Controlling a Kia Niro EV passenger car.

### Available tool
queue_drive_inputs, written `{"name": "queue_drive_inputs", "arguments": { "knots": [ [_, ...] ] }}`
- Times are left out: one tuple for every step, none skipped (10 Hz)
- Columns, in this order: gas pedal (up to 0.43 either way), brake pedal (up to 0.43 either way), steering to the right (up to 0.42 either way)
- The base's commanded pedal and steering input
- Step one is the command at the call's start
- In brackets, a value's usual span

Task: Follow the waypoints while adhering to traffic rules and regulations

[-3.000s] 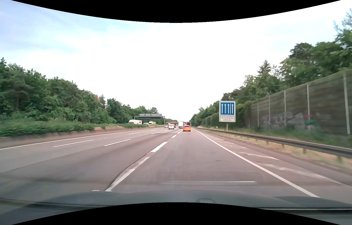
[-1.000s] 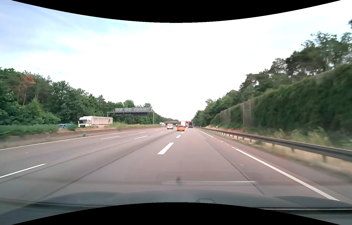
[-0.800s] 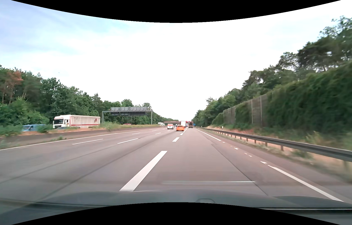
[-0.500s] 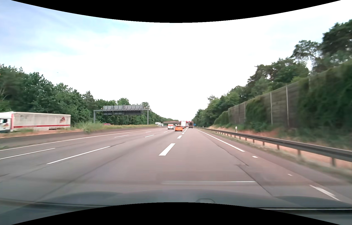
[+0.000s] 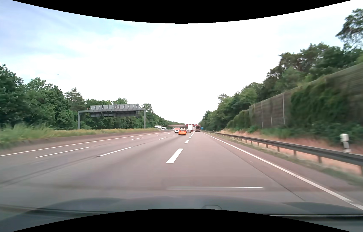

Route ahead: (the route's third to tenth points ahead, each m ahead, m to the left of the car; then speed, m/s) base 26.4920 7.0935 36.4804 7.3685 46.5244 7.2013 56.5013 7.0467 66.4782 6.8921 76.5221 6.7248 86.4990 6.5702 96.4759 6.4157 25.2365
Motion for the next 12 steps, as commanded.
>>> {"name": "queue_drive_inputs", "arguments": {
  "knots": [
    [0.331, 0.000, -0.011],
    [0.331, 0.000, -0.010],
    [0.331, 0.000, -0.011],
    [0.331, 0.000, -0.010],
    [0.331, 0.000, -0.010],
    [0.331, 0.000, -0.009],
    [0.331, 0.000, -0.008],
    [0.331, 0.000, -0.008],
    [0.331, 0.000, -0.008],
    [0.331, 0.000, -0.008],
    [0.331, 0.000, -0.008],
    [0.331, 0.000, -0.008]
  ]
}}
